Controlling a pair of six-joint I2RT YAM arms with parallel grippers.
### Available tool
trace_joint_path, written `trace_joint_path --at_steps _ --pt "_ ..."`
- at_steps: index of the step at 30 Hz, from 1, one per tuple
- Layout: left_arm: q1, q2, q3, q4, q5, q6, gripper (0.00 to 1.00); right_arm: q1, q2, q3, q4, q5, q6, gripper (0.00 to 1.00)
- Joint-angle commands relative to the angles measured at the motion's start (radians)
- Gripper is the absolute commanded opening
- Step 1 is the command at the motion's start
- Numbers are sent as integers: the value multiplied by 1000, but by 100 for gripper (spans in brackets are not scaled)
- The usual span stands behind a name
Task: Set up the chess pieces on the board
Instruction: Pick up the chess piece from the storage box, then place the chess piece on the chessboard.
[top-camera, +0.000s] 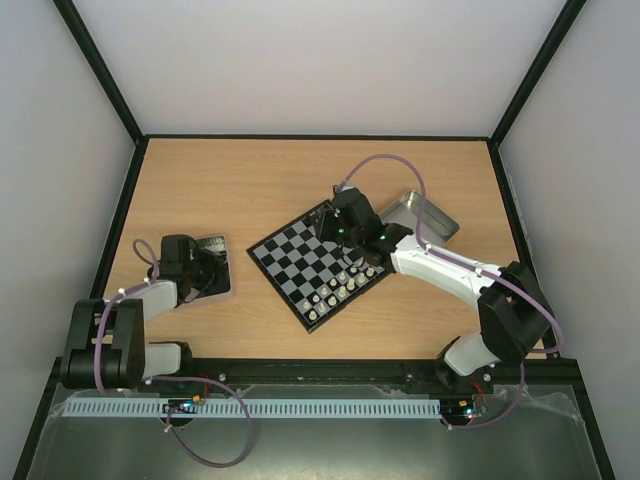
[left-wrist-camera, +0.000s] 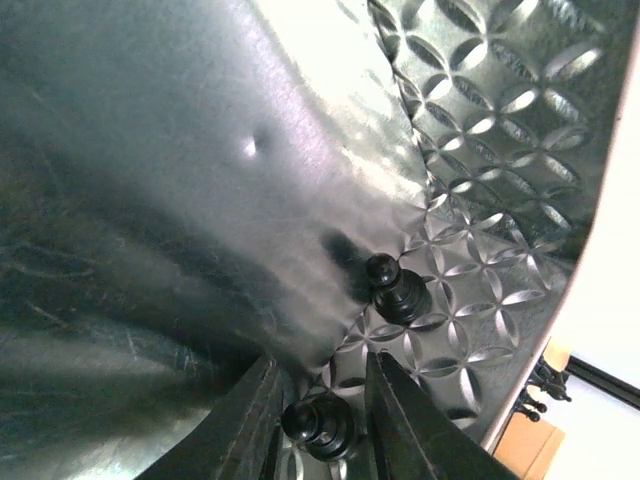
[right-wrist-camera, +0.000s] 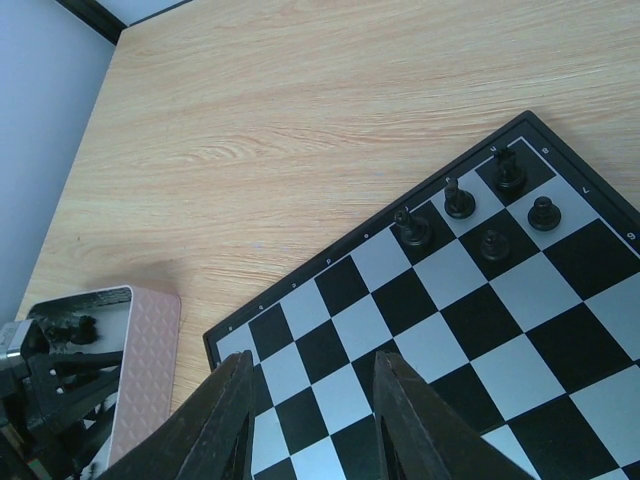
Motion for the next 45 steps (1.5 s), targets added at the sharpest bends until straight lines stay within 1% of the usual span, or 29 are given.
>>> trace_joint_path --at_steps 1,5,7,10,12,17,20,24,28,33,36,37,39,42,45 --pt "3 36 -24 -46 6 -15 25 1 -36 -18 16 30 4 32" --pt "3 40 -24 -45 -8 -8 20 1 -41 -23 15 34 5 32" --pt "3 40 -22 -46 -21 1 13 0 -42 -24 16 35 6 32" --pt "4 33 -19 -62 -50 23 6 1 -43 -23 16 37 6 32" --pt "2 20 -18 -82 -76 41 2 1 -45 -25 15 38 8 32" --pt "2 -83 -10 -153 -147 96 2 1 -50 -31 19 39 9 32" --pt "-7 -169 18 -225 -212 168 2 1 -53 -31 17 41 8 32" --pt "-55 -280 79 -322 -318 271 2 1 -59 -36 17 51 9 32" --pt "-165 -342 136 -337 -376 379 2 1 -81 -48 18 91 14 32" --pt "-399 -312 205 -270 -470 503 2 0 -138 -85 16 197 51 32" --pt "-536 -248 241 -213 -533 572 2 1 -186 -118 14 276 77 32" --pt "-596 -222 256 -202 -563 598 2 -1 -208 -131 15 297 87 32" --pt "-680 -156 279 -190 -639 647 2 -1 -243 -156 17 329 102 33" --pt "-779 -73 286 -165 -750 680 2 -3 -283 -186 21 349 116 33" --pt "-868 -5 273 -126 -869 680 2 -10 -303 -207 16 353 126 33"
